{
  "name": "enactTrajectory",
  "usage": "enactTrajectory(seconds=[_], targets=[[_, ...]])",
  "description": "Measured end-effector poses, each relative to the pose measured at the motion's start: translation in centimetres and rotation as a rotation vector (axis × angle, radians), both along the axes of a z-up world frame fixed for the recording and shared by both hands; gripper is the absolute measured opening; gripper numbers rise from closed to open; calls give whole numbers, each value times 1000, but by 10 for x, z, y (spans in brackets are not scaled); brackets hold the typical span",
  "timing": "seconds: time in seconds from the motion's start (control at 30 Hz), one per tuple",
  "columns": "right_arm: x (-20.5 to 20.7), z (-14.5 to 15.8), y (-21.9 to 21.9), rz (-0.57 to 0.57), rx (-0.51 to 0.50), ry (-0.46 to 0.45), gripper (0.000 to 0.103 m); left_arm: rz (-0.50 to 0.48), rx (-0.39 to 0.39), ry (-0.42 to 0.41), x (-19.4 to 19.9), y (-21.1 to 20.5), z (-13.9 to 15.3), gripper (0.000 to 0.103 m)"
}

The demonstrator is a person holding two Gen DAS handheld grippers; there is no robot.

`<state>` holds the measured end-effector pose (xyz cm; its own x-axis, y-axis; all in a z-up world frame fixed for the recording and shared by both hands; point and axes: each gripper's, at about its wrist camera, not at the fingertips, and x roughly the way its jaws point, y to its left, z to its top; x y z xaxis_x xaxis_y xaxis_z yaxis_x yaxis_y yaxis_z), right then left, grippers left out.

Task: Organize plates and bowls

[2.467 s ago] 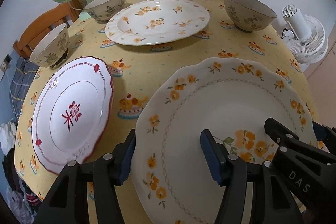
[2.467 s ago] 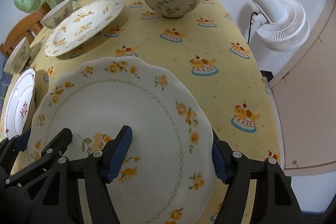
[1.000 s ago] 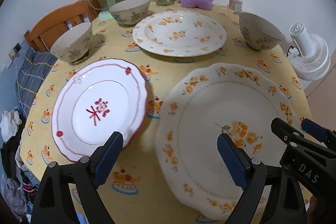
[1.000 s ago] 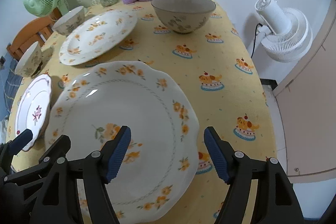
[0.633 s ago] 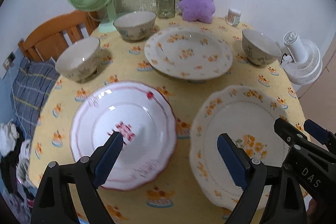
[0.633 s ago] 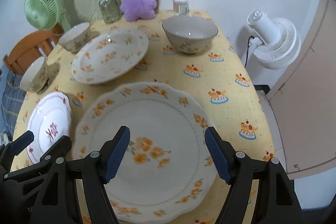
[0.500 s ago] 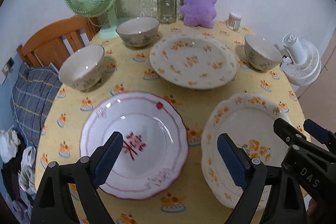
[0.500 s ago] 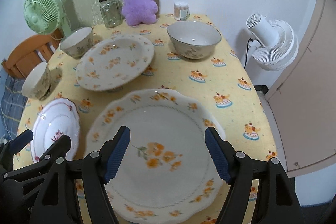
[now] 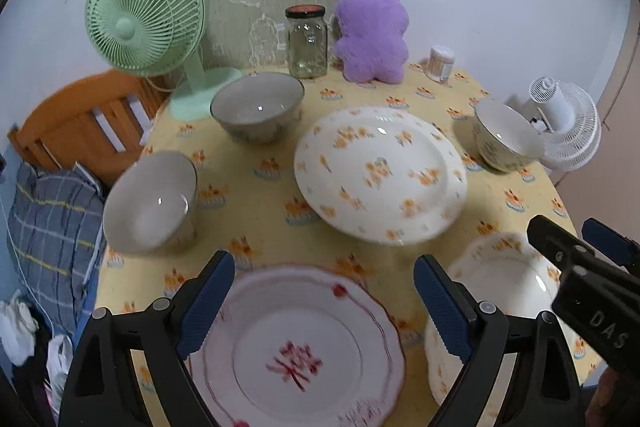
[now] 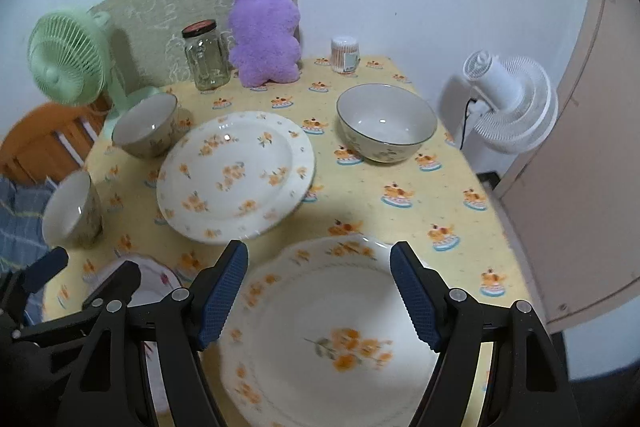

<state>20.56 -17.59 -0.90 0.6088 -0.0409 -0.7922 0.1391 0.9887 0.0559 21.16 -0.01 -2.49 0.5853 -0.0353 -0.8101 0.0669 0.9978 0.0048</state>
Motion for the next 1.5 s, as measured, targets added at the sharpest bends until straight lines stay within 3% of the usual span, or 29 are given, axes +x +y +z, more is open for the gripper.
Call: enactTrajectory(seconds=[0.3, 0.87, 1.03, 1.13, 1.5], targets=[[66, -6, 2, 21, 10, -10, 77, 43, 11, 5, 60, 0, -6, 92], [166, -72, 10, 79, 0, 100, 77, 57, 61, 111, 146, -14, -82, 90], [178, -92, 8, 66, 17, 143, 77, 56, 71, 128, 158, -17, -97, 89], [182, -97, 7, 67, 16, 153, 77, 56, 64, 149, 163, -19, -103, 83], [192, -108, 5, 75, 42, 172, 77, 37, 63, 145, 166, -25, -104, 82]])
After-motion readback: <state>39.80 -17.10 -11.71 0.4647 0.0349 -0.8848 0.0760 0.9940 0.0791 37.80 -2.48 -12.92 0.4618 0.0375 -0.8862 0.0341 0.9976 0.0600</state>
